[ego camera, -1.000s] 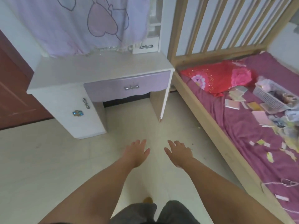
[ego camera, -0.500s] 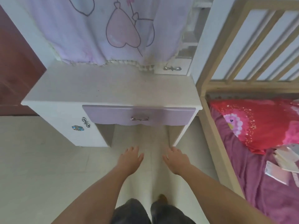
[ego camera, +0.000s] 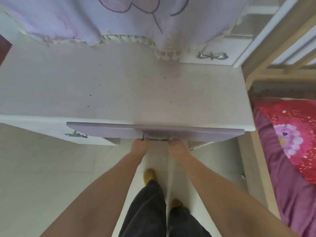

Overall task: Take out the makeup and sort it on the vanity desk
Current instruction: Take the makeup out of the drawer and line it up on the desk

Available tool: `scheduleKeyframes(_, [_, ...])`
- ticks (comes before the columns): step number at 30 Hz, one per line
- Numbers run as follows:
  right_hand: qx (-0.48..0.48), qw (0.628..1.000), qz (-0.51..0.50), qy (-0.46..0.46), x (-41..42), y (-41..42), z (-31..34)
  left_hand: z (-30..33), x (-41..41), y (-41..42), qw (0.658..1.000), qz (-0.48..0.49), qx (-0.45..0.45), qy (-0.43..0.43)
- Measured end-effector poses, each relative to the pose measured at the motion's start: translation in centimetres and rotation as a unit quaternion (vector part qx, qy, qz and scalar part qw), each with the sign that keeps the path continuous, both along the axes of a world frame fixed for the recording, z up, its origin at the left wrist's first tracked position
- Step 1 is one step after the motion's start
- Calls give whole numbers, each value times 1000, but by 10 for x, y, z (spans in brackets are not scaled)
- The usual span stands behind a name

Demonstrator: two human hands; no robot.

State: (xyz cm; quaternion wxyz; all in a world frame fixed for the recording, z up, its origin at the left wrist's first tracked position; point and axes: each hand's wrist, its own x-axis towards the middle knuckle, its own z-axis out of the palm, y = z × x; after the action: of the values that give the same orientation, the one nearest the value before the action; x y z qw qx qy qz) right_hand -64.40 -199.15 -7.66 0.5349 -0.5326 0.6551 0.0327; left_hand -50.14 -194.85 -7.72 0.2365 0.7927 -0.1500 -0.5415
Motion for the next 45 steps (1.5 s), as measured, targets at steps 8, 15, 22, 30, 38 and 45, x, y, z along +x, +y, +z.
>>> scheduleKeyframes(8, [120, 968, -208, -71, 33, -11, -16, -26, 8, -15, 990, 104, 11, 90])
scheduleKeyframes(15, [131, 968, -202, -69, 23, 9, -5, -17, 0, 5, 990, 113, 14, 86])
scheduleKeyframes(22, [145, 974, -170, -47, 1, 58, -8, -16, -22, 60, 987, 134, 29, 79])
scheduleKeyframes(30, [167, 970, -169, -55, -13, 87, -14, -26, -38, 92, 986, 154, 21, 53])
scheduleKeyframes(38, [151, 982, -101, -48, -16, 89, -41, -56, -41, 94, 985, 163, 2, 59])
scheduleKeyframes(45, [155, 987, 40, -14, -21, 88, -58, -69, -37, 98, 990, 114, 20, 82])
